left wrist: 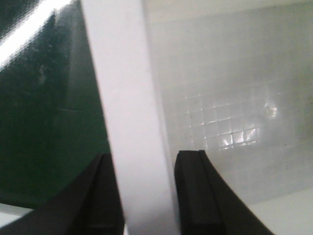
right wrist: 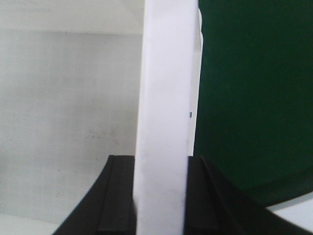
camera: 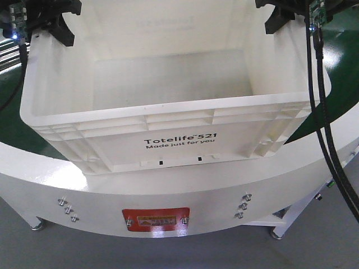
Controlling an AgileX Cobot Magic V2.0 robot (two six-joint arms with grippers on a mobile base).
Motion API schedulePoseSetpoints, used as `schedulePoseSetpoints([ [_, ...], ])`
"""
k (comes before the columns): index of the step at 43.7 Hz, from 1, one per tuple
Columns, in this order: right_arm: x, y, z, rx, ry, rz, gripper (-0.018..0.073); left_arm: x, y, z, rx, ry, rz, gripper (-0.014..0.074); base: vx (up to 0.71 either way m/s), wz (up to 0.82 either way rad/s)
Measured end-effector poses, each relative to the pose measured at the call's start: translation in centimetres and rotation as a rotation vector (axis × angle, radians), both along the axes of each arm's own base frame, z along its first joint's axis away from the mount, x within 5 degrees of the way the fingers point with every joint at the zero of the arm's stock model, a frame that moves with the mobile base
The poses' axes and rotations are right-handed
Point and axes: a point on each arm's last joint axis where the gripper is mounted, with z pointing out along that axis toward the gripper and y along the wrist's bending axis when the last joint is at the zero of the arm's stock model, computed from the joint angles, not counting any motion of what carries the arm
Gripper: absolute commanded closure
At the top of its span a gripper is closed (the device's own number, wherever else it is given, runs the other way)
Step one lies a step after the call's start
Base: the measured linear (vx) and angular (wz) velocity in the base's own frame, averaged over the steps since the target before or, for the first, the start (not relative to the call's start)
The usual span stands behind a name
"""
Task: Place moving items into box and shelve
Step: 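Hold the tote with both grippers while the base drives away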
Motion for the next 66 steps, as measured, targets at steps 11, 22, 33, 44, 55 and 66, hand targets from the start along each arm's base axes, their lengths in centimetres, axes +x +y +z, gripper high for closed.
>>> schedulePoseSetpoints([
  [11,-0.01,0.00,0.00,-0.001,0.001,0.001,0.0562,0.00,-0.01,0.00,-0.001,0.000,0.000,0.0603,-0.12,0.09],
  [22,-0.01,0.00,-0.01,-0.001,0.002,0.001,0.0562,0.00,-0.01,0.00,-0.001,0.000,0.000,0.0603,-0.10,0.25],
  [33,-0.01,0.00,0.00,-0.001,0.001,0.001,0.0562,0.00,0.00,0.00,0.000,0.000,0.000,0.0603,-0.09,0.35],
  [44,-0.01,0.01,0.00,0.000,0.001,0.001,0.0562,0.00,0.00,0.00,0.000,0.000,0.000,0.0603,-0.10,0.41],
  [55,-0.01,0.01,0.00,0.000,0.001,0.001,0.0562,0.00,0.00,0.00,0.000,0.000,0.000,0.0603,-0.12,0.47],
  [66,0.00,0.01,0.00,0.000,0.000,0.001,0.0562,0.01,0.00,0.00,0.000,-0.001,0.000,0.0603,-0.13,0.51],
])
